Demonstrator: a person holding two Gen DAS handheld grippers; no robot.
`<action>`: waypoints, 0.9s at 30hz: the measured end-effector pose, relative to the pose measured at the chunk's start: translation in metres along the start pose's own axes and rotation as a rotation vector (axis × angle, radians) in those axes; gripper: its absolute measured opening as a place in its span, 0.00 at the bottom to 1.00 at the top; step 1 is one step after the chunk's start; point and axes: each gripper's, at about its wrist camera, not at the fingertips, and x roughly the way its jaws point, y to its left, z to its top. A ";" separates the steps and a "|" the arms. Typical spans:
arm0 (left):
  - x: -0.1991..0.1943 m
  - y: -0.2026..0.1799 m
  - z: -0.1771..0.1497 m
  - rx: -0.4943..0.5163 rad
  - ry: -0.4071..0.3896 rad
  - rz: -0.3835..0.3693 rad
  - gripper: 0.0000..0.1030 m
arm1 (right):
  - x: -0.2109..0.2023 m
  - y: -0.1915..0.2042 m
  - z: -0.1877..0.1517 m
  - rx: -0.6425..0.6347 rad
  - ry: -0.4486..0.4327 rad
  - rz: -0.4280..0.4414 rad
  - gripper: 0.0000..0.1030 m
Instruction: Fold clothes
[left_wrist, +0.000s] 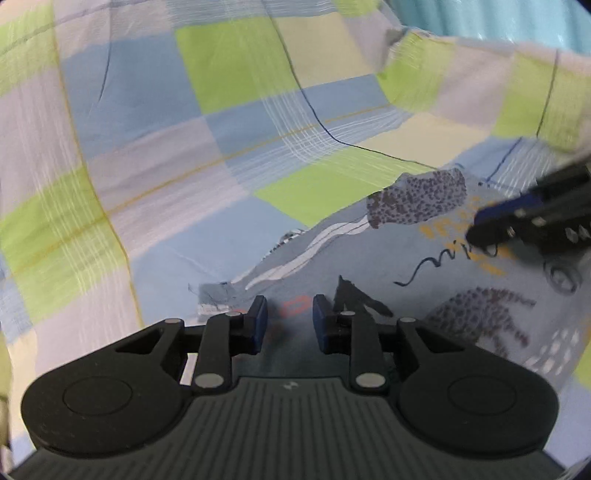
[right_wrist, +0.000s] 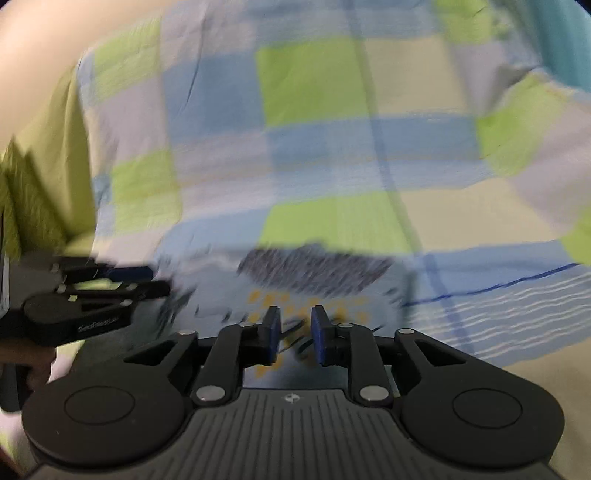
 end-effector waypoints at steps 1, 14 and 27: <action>0.003 0.004 0.000 -0.006 0.008 0.028 0.28 | 0.008 0.000 -0.002 -0.022 0.013 -0.021 0.23; 0.017 0.071 -0.012 -0.400 0.047 0.016 0.33 | 0.001 -0.077 0.007 0.369 -0.128 -0.069 0.40; 0.012 0.085 -0.014 -0.432 0.002 0.105 0.00 | 0.021 -0.062 0.029 0.320 -0.148 -0.035 0.03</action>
